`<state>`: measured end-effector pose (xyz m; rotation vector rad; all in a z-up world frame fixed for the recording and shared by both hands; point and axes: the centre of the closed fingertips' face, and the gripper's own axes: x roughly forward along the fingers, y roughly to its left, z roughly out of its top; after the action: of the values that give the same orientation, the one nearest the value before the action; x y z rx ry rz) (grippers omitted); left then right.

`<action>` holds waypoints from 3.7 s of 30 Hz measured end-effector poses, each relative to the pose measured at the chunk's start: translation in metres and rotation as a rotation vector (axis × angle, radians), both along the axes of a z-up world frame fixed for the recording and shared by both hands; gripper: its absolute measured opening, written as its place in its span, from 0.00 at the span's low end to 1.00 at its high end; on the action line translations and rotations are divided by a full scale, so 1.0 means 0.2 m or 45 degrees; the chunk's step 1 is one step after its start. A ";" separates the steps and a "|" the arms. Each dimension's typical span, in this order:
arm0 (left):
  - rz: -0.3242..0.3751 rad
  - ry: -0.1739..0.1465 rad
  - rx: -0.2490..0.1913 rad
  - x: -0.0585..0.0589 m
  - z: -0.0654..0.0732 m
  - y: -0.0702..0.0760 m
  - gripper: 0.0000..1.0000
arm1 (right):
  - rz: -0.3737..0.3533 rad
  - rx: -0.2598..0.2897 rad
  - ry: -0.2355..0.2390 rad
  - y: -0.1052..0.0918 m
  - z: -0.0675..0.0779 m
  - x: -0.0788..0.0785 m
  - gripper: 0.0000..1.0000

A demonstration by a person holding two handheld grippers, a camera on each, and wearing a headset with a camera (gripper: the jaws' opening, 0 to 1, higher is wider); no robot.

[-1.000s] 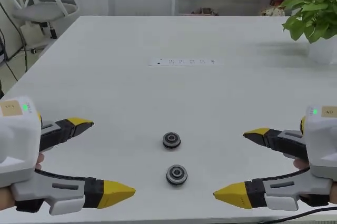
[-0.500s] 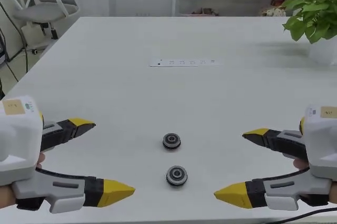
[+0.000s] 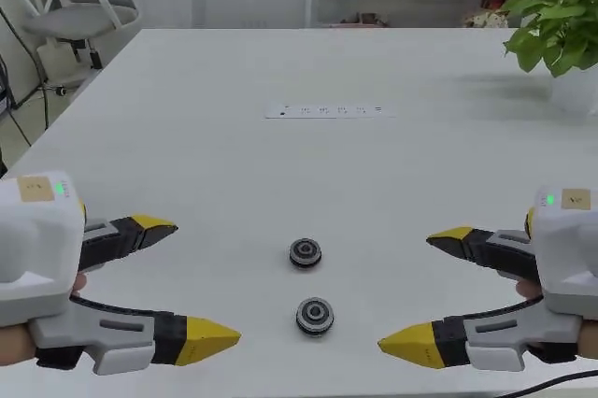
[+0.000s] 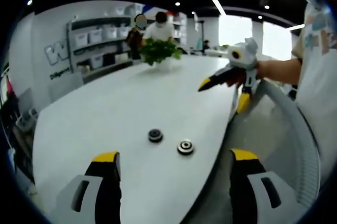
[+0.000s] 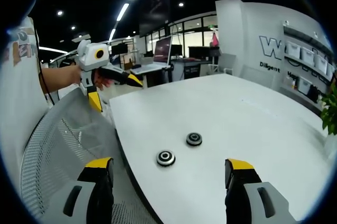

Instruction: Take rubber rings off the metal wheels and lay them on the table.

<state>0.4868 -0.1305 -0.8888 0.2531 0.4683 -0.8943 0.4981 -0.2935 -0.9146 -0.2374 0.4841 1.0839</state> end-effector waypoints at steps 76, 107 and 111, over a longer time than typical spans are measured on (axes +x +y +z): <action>-0.284 0.128 0.180 0.19 -0.34 -0.26 0.55 | 0.366 -0.168 0.079 0.24 -0.37 0.13 0.55; -0.397 0.208 0.204 0.21 -0.52 -0.44 0.32 | 0.473 -0.212 0.138 0.31 -0.51 0.14 0.36; -0.410 0.216 0.206 0.20 -0.54 -0.46 0.29 | 0.472 -0.208 0.144 0.32 -0.51 0.14 0.36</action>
<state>0.5263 -0.2220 -0.9967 0.4102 0.6713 -1.1996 0.5254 -0.2305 -1.0173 -0.4229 0.6476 1.4263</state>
